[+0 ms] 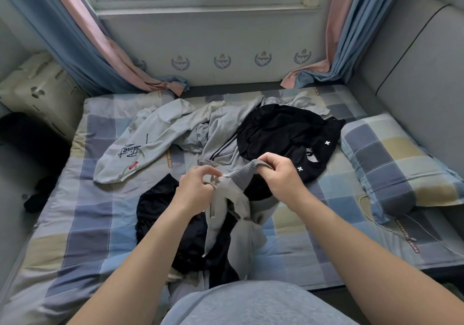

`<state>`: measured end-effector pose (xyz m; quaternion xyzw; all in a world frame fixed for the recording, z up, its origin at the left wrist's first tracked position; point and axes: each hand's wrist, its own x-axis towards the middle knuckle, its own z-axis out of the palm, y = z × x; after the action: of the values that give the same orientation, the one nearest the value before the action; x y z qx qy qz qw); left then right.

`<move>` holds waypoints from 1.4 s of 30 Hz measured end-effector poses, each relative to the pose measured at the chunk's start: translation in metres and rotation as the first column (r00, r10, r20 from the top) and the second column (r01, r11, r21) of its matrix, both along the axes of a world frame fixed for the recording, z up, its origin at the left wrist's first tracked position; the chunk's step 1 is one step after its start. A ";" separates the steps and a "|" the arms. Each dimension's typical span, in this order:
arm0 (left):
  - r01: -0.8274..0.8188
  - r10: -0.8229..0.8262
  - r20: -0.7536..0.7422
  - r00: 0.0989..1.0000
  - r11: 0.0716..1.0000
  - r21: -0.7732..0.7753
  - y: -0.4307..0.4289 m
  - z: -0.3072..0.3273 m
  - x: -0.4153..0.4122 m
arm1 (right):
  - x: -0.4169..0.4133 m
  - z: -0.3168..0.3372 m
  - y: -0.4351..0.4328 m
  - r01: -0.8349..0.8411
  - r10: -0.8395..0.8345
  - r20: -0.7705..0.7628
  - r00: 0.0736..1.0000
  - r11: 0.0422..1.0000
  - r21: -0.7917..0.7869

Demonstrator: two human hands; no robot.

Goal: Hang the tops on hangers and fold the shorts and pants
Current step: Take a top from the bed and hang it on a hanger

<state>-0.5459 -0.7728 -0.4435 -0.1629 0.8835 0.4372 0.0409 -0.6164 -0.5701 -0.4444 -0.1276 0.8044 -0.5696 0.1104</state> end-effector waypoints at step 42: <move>-0.042 0.051 -0.001 0.999 0.828 0.560 -0.008 -0.003 -0.004 | -0.026 0.044 0.039 -0.185 0.169 0.329 0.929 0.983 0.017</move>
<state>-0.5494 -0.7812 -0.4462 -0.1620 0.7130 0.6787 0.0692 -0.6429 -0.5313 -0.4005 -0.1010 0.7736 -0.5512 0.2960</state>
